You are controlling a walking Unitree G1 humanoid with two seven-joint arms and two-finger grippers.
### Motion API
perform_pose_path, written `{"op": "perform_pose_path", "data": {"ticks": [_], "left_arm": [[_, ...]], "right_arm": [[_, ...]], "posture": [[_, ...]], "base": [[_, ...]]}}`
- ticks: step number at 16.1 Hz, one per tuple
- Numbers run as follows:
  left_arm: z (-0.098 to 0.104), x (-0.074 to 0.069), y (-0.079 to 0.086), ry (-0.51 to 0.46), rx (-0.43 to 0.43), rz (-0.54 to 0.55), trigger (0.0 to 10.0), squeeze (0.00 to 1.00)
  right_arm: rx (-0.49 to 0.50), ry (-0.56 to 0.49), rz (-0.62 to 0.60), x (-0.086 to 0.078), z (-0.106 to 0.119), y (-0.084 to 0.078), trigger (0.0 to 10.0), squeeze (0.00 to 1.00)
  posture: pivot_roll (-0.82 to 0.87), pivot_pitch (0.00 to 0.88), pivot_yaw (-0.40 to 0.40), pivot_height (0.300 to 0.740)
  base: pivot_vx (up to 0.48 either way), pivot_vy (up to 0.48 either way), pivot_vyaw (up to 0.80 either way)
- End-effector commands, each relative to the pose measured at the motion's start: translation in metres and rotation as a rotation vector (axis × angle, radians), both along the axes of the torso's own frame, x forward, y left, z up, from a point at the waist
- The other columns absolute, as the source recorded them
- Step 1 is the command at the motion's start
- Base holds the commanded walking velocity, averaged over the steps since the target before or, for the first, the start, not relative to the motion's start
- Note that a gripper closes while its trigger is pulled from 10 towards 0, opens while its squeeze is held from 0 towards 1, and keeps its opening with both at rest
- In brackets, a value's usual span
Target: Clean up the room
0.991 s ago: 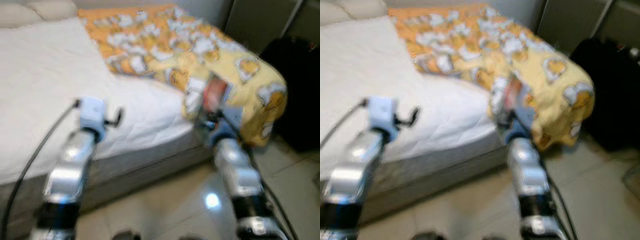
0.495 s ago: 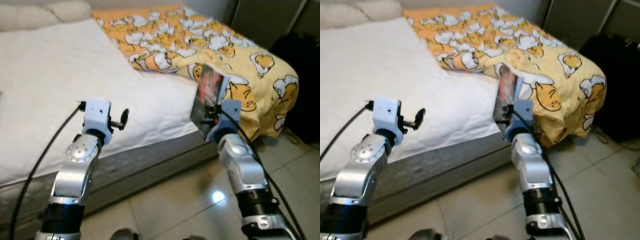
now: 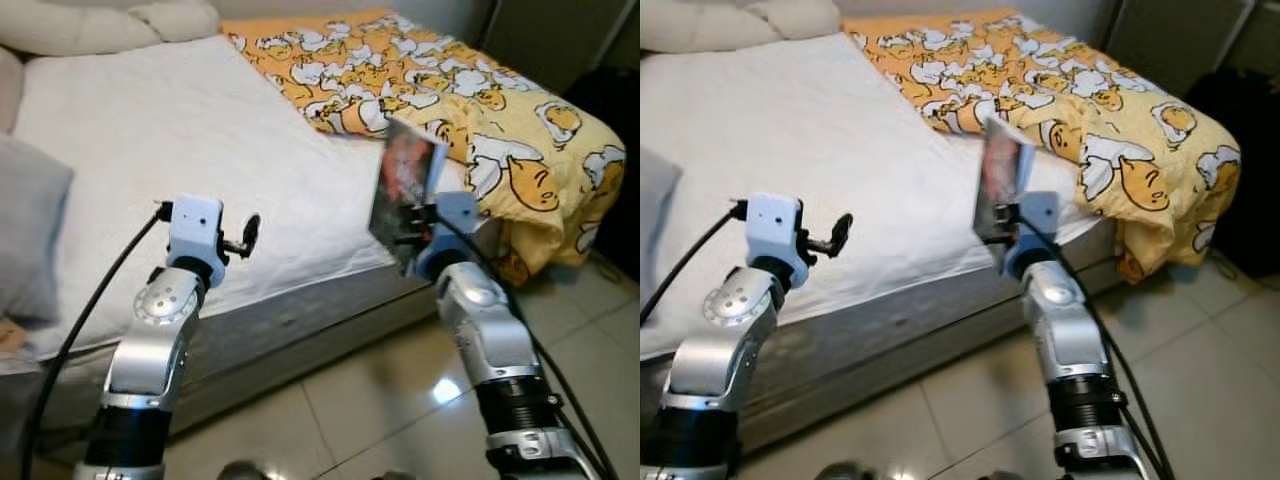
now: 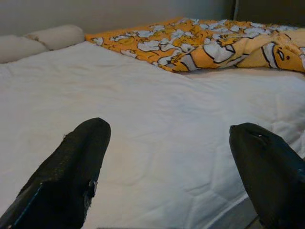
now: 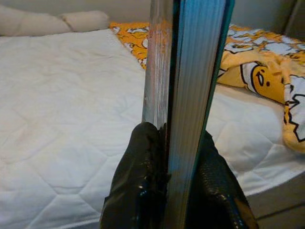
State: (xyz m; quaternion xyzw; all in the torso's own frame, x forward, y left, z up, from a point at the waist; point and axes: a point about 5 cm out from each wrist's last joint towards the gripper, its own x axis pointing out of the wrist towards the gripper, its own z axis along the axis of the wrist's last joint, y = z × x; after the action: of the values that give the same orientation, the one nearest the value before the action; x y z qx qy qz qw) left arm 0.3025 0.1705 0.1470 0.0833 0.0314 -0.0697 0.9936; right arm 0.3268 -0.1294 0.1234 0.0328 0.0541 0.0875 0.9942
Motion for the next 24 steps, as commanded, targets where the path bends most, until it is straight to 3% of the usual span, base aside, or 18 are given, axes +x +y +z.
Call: {"op": "perform_pose_path", "data": {"ticks": [1, 8, 22, 24], "left_arm": [[0.0023, 0.0017, 0.0064, -0.007, 0.008, 0.04, 10.0, 0.0], [0.0079, 0.0025, 0.0094, -0.05, 0.006, 0.056, 10.0, 0.0], [0.0085, 0.0036, 0.0124, -0.05, 0.01, 0.066, 10.0, 0.0], [0.0088, 0.0046, 0.0136, -0.051, 0.01, 0.072, 10.0, 0.0]], "right_arm": [[-0.004, -0.035, 0.012, 0.0027, 0.008, 0.0077, 10.0, 0.0], [-0.01, -0.019, -0.002, 0.0029, 0.0052, 0.0083, 10.0, 0.0], [-0.026, -0.018, -0.041, 0.0049, 0.0036, 0.0042, 10.0, 0.0], [-0.065, -0.011, -0.007, 0.0059, 0.0042, 0.0047, 10.0, 0.0]], "posture": [[-0.01, 0.0, -0.042, 0.74], [-0.01, 0.0, -0.039, 0.74], [-0.01, 0.0, -0.036, 0.74], [0.0, 0.0, -0.037, 0.74]], "base": [[0.0, 0.0, 0.0], [0.0, 0.0, 0.0], [0.285, 0.0, 0.0], [0.334, 0.0, 0.0]]}}
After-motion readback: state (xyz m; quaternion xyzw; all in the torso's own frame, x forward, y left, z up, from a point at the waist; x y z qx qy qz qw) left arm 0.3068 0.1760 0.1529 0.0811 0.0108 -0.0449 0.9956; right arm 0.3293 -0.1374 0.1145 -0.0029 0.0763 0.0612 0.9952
